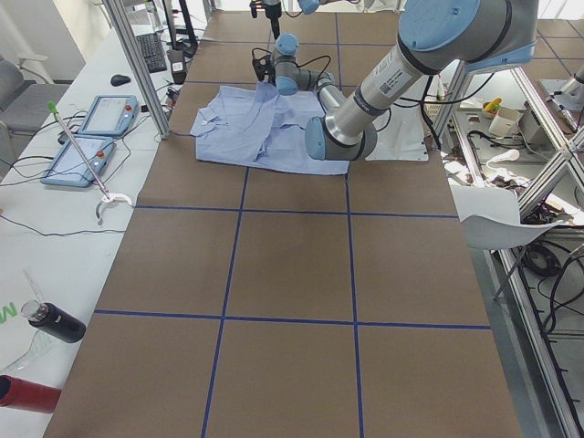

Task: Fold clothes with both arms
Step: 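Carry the sleeve across the chest with the left gripper toward the right gripper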

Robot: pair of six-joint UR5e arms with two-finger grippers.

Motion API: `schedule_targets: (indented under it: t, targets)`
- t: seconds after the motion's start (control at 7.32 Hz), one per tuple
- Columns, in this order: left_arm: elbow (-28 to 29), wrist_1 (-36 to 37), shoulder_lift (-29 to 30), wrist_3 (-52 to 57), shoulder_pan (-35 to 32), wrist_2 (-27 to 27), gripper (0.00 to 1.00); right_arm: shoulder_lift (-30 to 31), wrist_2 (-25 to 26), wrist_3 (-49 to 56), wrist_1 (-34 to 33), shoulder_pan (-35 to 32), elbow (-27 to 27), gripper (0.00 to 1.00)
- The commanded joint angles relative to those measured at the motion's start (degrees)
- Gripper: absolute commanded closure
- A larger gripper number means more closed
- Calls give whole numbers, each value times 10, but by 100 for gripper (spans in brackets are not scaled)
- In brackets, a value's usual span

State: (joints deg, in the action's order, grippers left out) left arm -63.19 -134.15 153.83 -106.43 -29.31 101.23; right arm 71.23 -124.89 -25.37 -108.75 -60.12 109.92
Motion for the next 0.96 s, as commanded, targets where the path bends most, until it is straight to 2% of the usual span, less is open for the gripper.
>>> schedule_targets:
  t: [0.0, 0.27, 0.68, 0.82]
  targets:
    - [-12, -38, -3, 65, 0, -2, 0, -2, -4, 0, 1, 0, -1, 0]
    - [-31, -34, -7, 97, 0, -2, 0, -6, -22, 0, 1, 0, -1, 0]
    - [-43, -22, -55, 98, -5, -2, 0, -3, -28, -29, 6, 2, 7, 0]
    - [-95, 17, -96, 101, -11, -1, 0, 5, -31, -96, 44, 23, 19, 0]
